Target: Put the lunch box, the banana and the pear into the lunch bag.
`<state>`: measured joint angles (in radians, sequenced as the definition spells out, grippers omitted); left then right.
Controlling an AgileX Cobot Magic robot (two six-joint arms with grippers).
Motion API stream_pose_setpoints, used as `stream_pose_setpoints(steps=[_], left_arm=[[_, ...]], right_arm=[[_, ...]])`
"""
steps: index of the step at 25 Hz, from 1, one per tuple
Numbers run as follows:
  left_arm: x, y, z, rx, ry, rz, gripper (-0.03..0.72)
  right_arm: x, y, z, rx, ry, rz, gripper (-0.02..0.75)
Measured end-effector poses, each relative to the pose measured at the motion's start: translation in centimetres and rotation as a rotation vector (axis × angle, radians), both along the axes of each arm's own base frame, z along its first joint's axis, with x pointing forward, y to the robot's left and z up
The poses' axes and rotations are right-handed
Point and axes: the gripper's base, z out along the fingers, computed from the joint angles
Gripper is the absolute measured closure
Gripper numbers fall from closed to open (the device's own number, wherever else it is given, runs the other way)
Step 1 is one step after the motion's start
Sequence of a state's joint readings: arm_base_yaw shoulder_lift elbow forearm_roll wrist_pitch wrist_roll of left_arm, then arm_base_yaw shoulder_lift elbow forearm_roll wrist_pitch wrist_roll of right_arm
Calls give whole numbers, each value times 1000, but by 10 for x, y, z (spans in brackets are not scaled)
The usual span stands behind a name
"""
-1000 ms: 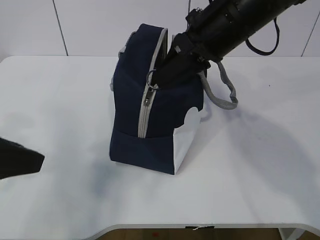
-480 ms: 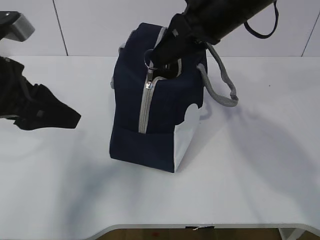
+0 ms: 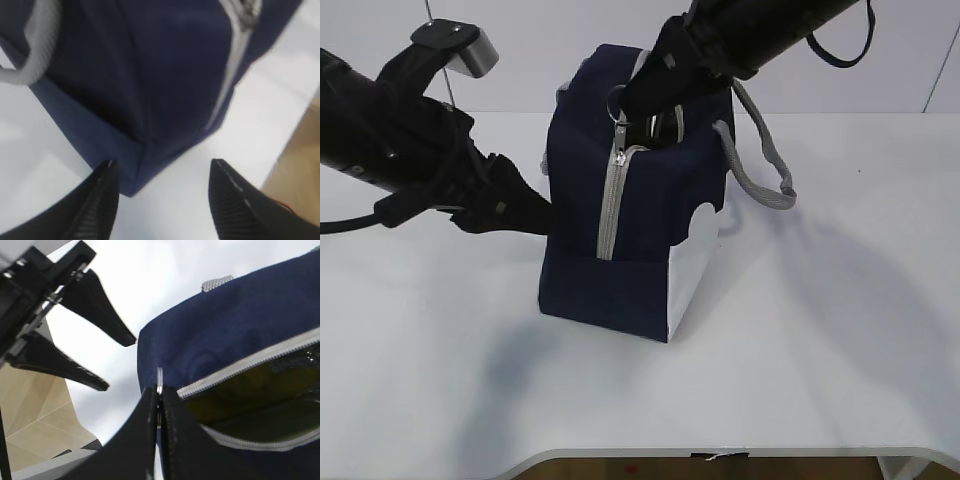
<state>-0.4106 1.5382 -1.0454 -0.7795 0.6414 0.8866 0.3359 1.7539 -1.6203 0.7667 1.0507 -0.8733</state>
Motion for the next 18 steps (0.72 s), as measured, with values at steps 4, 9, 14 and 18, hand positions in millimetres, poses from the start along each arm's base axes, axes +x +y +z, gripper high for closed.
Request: stream_pose_setpoints(steps=[4,9,14,18], left_arm=[[14,-6,1,-18,-23,12,254],[24,-14,-6,-56,-12,4,254],[28,-15,-12,-57,-1,2,389],[28,-15,-12,-53,-7,1,647]], right_arm=[[1,0,0,-3,-20,6,731],[2,1,1,0,-38,3,731],[2,1,1,-4,-55,12,731],[5,0,2,-11,-111,20,731]])
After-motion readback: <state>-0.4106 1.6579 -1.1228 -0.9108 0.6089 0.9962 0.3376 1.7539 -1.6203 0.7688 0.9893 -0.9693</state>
